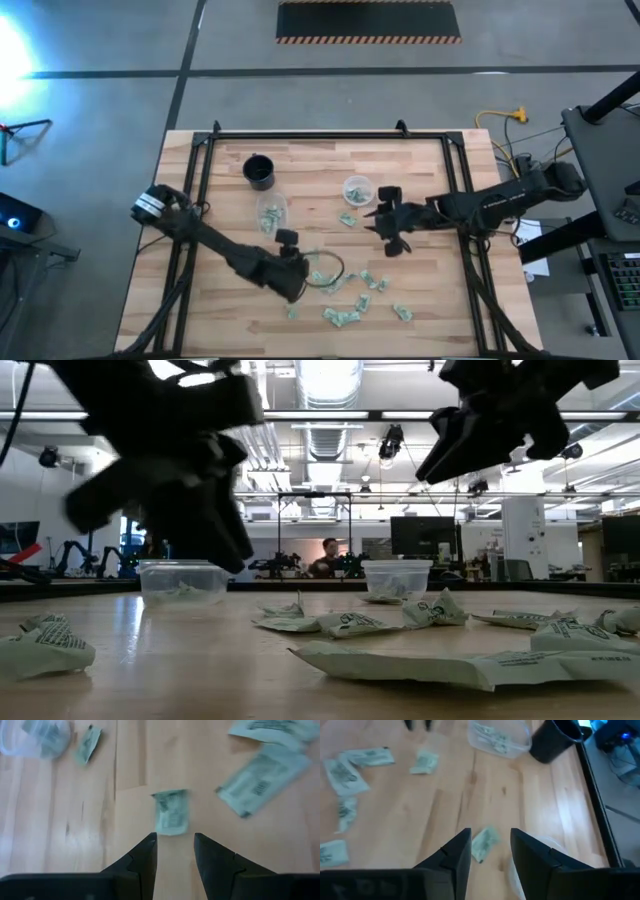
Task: Pick and place items into bin
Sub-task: Put the stevia packet into the left transparent bin
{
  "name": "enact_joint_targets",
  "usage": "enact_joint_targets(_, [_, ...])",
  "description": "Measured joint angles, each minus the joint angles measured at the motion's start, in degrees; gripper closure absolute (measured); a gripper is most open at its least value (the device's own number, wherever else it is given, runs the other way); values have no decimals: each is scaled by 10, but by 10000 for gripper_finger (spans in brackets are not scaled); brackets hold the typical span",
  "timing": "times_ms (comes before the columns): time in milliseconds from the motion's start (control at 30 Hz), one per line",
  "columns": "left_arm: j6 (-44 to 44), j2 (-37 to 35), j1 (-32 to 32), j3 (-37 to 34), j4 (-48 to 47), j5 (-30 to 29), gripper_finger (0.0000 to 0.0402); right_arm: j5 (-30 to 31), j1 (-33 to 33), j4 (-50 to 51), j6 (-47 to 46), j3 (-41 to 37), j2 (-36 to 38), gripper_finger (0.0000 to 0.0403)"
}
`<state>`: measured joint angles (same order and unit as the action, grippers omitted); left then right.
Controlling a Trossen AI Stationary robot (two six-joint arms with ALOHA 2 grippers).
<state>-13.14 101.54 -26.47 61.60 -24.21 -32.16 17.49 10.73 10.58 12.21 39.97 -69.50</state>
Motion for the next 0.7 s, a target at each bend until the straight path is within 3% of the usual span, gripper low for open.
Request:
enact_joint_targets(233, [16,7,45,10,16,104,288,0,42,17,-12,0,2,280])
enact_joint_targets(700, [51,50,79,15,16,109,288,1,52,27,-28,0,15,289])
